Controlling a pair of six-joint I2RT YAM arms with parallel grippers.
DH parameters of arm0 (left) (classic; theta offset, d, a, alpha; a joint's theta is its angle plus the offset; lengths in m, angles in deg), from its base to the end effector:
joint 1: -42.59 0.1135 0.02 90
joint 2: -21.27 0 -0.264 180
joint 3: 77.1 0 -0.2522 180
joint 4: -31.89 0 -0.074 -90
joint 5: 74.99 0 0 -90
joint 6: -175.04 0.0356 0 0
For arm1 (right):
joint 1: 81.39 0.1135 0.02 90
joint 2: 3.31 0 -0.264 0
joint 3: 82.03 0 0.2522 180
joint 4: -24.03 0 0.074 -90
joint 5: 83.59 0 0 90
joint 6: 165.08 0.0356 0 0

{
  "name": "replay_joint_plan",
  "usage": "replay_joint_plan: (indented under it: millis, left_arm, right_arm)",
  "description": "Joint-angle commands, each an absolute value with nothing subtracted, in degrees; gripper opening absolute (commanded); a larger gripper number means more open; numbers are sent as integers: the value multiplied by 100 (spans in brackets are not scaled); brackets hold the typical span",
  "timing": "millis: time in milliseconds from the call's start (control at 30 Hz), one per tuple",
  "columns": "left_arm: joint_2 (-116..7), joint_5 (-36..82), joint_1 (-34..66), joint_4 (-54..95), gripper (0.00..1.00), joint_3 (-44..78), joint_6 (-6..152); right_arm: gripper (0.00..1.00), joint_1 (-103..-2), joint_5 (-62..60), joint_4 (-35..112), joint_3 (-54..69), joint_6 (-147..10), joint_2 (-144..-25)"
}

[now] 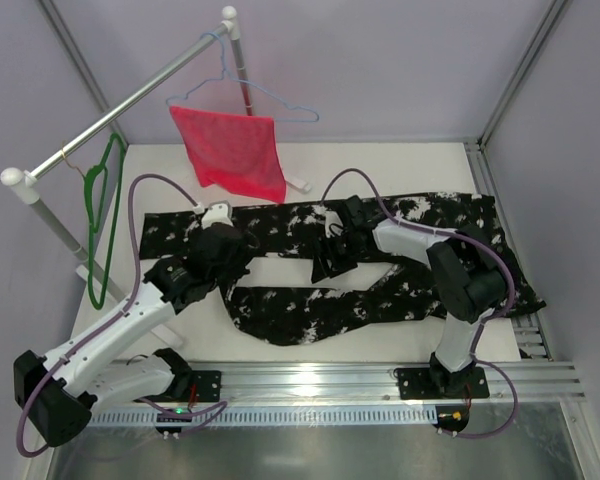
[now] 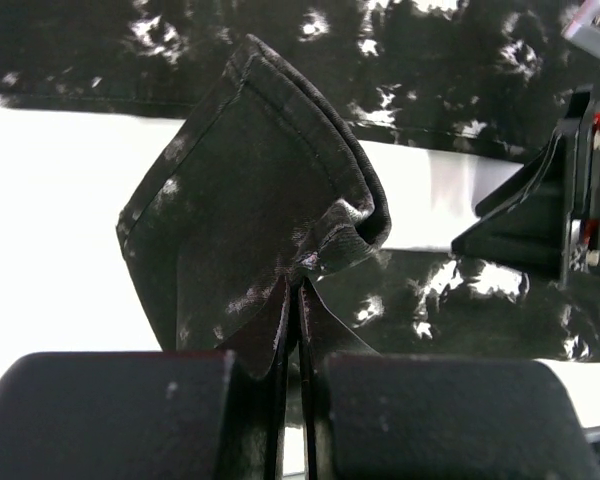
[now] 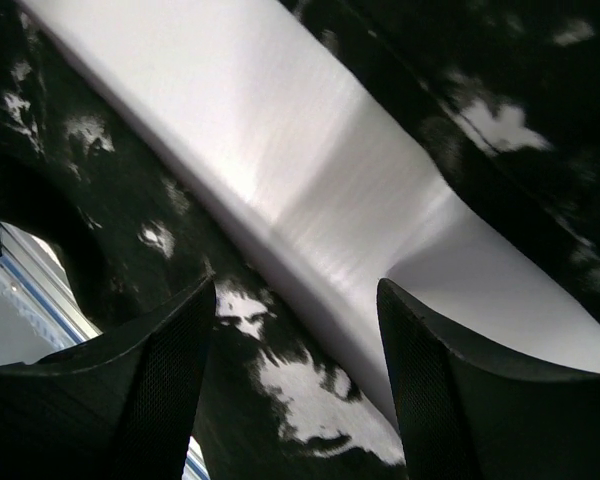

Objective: Place the trousers on the hanger
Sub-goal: Fold the trousers

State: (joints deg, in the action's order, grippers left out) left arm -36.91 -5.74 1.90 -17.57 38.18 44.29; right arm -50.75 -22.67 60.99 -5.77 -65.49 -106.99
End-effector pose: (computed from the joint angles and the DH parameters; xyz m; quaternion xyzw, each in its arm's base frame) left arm 0.1674 -0.1273 0.2935 -0.0724 0.9018 -0.1312 0.4055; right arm 0.2938 0.1942 0.1591 -0.2271 0.9178 0.3037 0.1173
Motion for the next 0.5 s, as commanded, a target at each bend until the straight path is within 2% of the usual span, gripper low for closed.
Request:
replay_joint_plan:
  millis: [0,300,467]
  left_arm:
    - [-3595,-932,198,-2008,0,3834,4119]
    - [-3665,-2013,198,-3231,1,3711,3346]
    - [-3665,-2313,215,-3591,2,3615,3134]
  right_arm:
    - [68,-4791,-2207,5871,-175,-6524,-10772]
    - [64,-4228,-1917,6143,616,-6603,-11668]
    - [61,-4052,-1908,6257,652,-6769,-11739]
